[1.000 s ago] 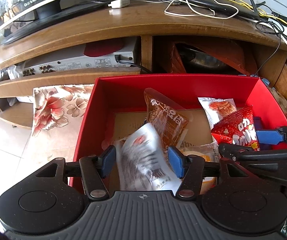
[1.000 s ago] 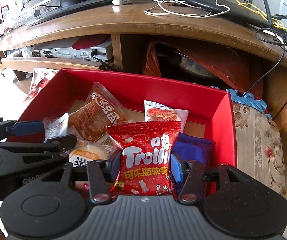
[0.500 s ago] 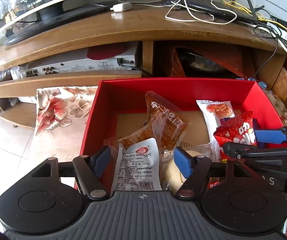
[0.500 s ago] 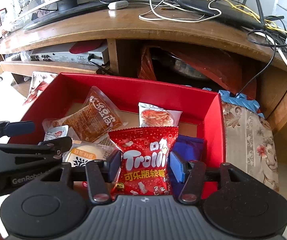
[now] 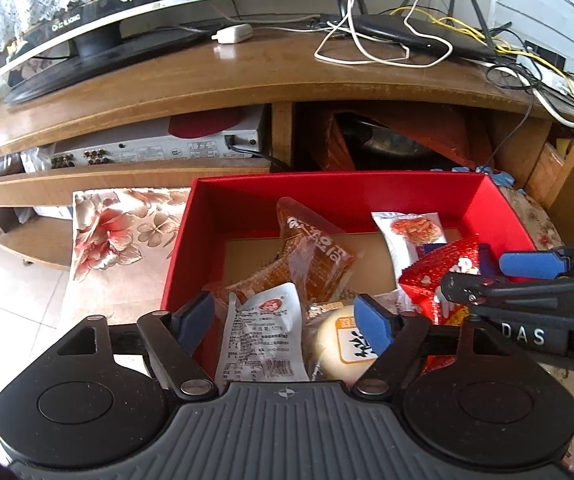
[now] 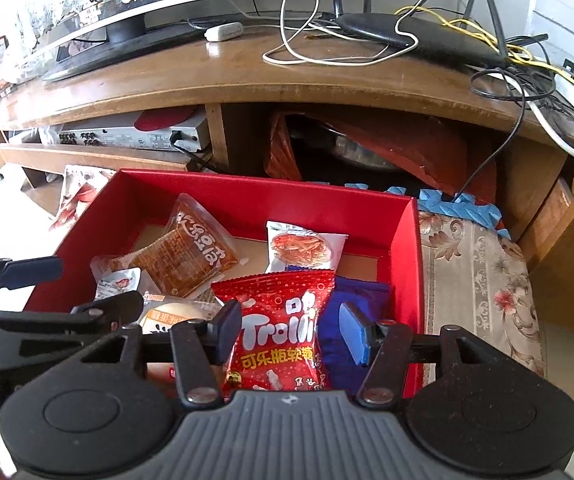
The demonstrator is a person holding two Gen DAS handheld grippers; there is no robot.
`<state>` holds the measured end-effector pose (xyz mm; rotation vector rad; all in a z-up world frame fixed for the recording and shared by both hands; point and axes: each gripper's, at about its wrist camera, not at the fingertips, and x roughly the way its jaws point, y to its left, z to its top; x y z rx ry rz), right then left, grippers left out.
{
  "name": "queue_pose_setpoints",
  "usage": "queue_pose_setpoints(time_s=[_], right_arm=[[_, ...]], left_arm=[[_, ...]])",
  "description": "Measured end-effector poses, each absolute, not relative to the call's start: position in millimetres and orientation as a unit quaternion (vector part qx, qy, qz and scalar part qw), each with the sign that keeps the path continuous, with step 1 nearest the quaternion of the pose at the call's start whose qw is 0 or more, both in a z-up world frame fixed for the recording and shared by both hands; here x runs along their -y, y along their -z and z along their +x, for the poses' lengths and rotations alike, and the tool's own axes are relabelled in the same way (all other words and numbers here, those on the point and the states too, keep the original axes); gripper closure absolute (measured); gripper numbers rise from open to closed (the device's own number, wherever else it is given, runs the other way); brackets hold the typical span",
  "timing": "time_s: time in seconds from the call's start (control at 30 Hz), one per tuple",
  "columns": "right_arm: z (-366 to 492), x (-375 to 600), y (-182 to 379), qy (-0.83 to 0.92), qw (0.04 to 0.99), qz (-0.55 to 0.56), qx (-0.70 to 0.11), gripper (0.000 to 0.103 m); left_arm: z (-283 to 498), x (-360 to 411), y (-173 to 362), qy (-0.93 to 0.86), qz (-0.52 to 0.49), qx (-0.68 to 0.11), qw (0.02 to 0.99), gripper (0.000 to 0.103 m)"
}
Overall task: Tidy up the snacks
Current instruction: 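Open the left tool on the white packet while the right tool releases the Trolli bag, then move both tools back out toward the sausage packet and wafer bar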
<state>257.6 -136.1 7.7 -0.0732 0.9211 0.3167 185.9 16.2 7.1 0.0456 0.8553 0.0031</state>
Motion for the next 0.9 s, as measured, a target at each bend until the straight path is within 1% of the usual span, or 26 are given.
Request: queue_pose_setpoints(time_s=[0.4, 0.7, 0.83, 0.9], right_arm=[[241.3, 144.8, -22.4, -0.151, 0.889, -0.024, -0.432, 0.05], [213.6, 160.0, -33.0, -0.15, 0.891, -0.016, -0.429, 0.05], [195.6, 168.2, -36.3, -0.153, 0.89, -0.011, -0.43, 0.046], [187.3, 171.4, -36.1, -0.153, 0.888, -0.011, -0.433, 0.046]], left_arm=[[173.4, -13.3, -19.1, 0.01, 0.016, -0.402, 0.915, 0.019], [153.7, -9.6, -26.5, 0.03, 0.006, -0.399, 0.916, 0.017], [144.2, -8.2, -25.5, 0.037, 0.005, -0.403, 0.914, 0.017], [139.0, -7.0, -23.4, 0.043, 0.001, -0.409, 0.911, 0.017]])
